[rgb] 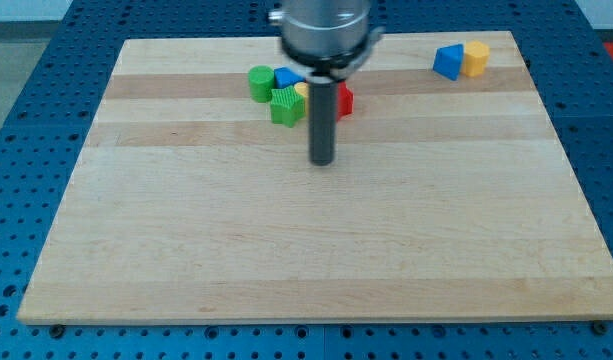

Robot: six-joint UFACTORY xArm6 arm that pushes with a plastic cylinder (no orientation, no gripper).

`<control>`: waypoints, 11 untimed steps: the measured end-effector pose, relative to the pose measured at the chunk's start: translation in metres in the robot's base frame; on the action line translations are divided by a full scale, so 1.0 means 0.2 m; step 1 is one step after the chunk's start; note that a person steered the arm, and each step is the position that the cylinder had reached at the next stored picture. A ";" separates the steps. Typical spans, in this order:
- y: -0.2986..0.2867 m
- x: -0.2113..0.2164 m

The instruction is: Move the green circle into the green star diagonally

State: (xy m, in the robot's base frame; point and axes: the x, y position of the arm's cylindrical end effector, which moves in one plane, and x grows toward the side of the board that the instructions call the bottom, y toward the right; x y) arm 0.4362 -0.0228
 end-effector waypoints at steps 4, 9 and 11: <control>-0.79 -0.79; -0.30 -0.74; -0.36 -0.74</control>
